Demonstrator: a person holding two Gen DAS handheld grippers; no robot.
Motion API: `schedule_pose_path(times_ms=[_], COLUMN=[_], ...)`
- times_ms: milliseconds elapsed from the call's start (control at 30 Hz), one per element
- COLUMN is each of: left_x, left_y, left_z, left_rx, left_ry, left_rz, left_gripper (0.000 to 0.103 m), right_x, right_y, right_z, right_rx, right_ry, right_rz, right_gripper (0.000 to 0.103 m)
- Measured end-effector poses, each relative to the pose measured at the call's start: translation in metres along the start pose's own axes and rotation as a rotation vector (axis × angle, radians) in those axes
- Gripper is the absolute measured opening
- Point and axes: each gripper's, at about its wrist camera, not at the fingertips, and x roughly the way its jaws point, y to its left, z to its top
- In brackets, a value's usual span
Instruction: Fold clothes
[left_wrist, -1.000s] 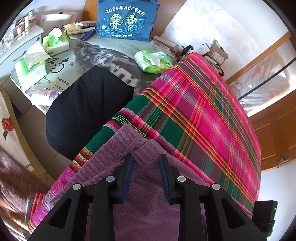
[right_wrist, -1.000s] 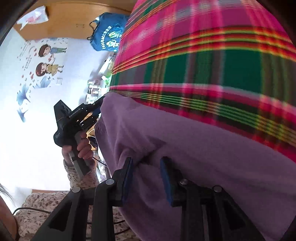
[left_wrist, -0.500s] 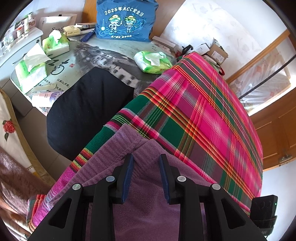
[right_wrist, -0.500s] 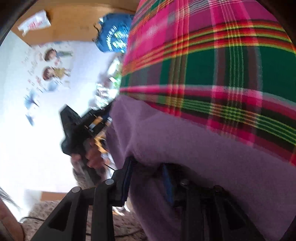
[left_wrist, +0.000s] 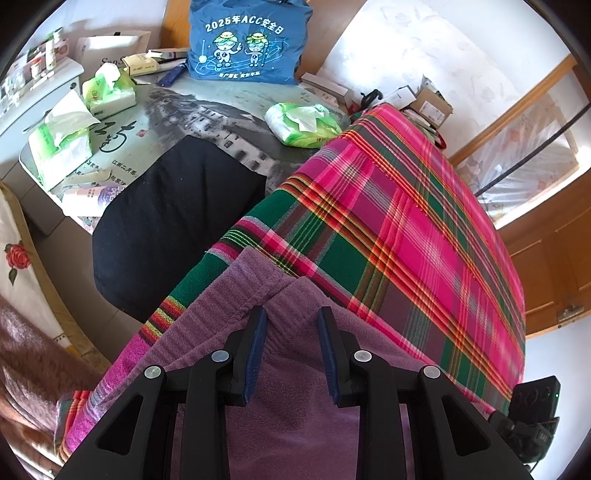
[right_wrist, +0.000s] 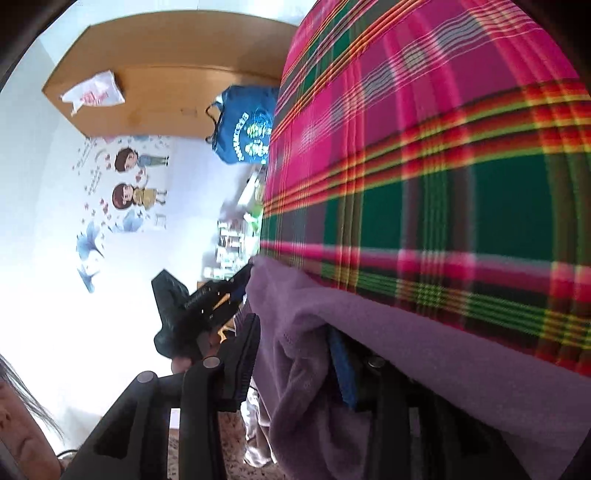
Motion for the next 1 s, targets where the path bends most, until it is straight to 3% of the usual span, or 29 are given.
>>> schedule_pose_path(times_ms=[200, 633, 900, 1000], left_x=[0.0, 0.0, 0.0, 0.0], left_y=[0.001, 0.002, 0.002, 0.003], left_z=[0.0, 0.0, -0.001, -0.001], left_rx=[0.001, -0.001, -0.001, 0.0], left_ry=[-0.002, -0.006, -0.008, -0.01], left_rz=[-0.006, -0.013, -0.02, -0.025], left_gripper=[0.029, 0.029, 0.029, 0.029], right_x=[-0.008, 0.023, 0.03, 0.023], right_y=[-0.002, 0.007, 0.018, 0.019], right_z=[0.003, -0.009, -0.021, -0.018], right_rx=[0.002, -0.039, -0.134, -0.162], right_ry=[-0.048, 0.169, 0.203, 0.139], right_rz=[-0.035, -0.082, -0.162, -0.207], right_gripper=[0.039, 0.039, 0.037, 0.036])
